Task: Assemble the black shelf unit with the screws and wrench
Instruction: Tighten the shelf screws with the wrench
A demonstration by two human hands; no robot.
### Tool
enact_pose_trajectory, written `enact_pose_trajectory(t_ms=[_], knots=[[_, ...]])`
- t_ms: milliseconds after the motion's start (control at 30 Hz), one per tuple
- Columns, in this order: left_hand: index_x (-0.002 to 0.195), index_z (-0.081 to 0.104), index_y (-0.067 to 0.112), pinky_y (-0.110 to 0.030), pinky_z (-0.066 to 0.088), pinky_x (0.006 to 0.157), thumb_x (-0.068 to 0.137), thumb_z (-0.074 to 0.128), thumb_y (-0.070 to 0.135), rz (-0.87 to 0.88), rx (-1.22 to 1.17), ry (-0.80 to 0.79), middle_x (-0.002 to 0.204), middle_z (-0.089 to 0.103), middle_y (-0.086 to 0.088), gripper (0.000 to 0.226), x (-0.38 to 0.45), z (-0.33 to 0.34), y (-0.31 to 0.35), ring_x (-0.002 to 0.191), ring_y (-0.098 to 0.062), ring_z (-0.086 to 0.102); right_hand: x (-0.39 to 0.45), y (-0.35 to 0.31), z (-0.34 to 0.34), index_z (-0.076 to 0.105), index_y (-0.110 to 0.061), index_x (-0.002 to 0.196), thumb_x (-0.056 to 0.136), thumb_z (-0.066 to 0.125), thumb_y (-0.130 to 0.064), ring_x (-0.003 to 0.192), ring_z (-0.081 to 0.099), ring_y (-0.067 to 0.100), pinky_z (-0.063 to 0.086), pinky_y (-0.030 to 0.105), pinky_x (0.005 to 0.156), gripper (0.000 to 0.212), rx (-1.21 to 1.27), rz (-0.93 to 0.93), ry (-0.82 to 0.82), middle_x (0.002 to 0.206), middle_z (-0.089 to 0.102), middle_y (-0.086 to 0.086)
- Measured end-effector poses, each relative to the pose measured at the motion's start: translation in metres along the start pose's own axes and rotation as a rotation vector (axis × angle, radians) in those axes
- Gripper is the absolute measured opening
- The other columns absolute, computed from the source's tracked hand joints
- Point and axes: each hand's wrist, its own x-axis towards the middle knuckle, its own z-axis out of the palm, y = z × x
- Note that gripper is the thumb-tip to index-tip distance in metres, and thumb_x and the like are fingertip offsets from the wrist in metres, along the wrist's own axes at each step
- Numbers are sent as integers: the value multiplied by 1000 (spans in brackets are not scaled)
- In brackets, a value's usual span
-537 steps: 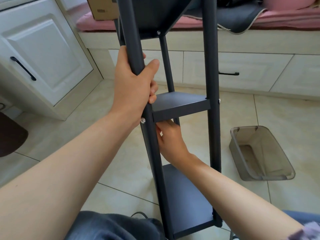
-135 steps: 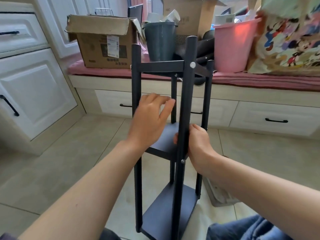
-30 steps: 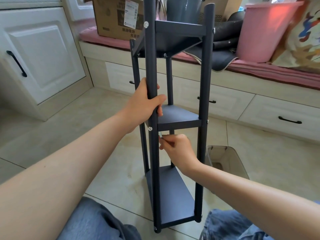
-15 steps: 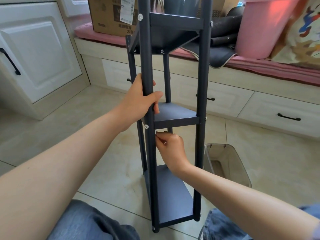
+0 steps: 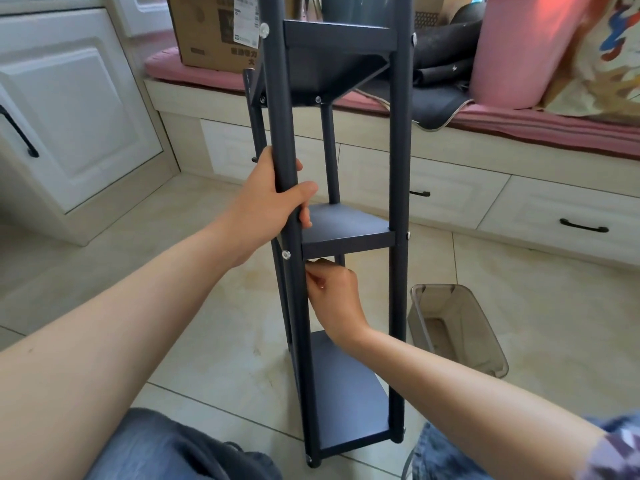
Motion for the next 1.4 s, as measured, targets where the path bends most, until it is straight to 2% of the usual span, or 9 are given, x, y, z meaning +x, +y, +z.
enact_pose_trajectory(t_ms=[133,300,467,567,667,800,1033,1267,1400], knots=[[111,40,14,-56,54,90,100,57,12,-8,-8,-2,59,58,2,21,-2,0,2,61,-19,58,4,0,-4,48,-23,62,96,60,-7,55,46,-3,34,7,55,39,-18,-81,16,53,49,-27],[117,40,11,-59,53,90,100,57,9,-16,-14,-5,68,55,-6,24,-4,1,4,65,-23,57,6,0,-12,64,-6,73,97,60,-6,61,51,-11,36,1,60,24,-41,-156,9,56,51,-33],[121,40,7,-57,54,90,100,57,10,-16,-4,-9,67,55,-5,27,-6,1,4,65,-21,58,0,3,-24,52,-14,65,98,59,-14,62,45,7,30,16,58,33,-206,-166,-70,57,45,-11],[120,40,9,-58,54,90,100,57,10,-25,-11,-11,69,55,-6,26,-6,1,5,65,-21,57,-6,3,-32,70,-4,82,98,57,-13,68,49,8,35,14,62,23,-209,-126,-95,68,58,1],[116,40,12,-56,55,90,100,56,10,-20,-10,-9,68,55,-4,23,-7,1,5,63,-20,57,-14,-1,-41,74,-7,93,98,55,-11,70,52,-5,37,8,66,20,-216,-95,-102,74,61,-7],[120,40,10,-54,56,89,100,57,9,-17,-3,-5,68,56,-4,27,-6,1,4,64,-21,58,-19,-6,-50,71,-9,85,96,53,-6,64,51,-5,37,10,61,21,-204,-72,-113,65,53,-19],[117,40,12,-54,57,88,100,57,10,-15,-5,2,63,57,1,24,-4,0,1,62,-19,58,-21,-11,-48,68,-5,82,96,51,-7,65,50,-6,37,9,59,22,-202,-62,-173,67,55,-14],[122,40,9,-53,57,87,100,57,11,-8,3,4,64,57,3,28,-2,0,1,63,-19,59,-14,-17,-46,68,-5,81,96,49,-4,49,50,-6,36,8,49,25,-160,-20,-137,59,52,-15],[118,40,12,-53,57,88,100,57,11,-5,6,0,64,57,3,24,-2,-1,0,64,-18,59,-9,-20,-48,71,-2,87,96,51,-2,57,51,-9,37,6,56,22,-178,-75,-102,63,52,-16]])
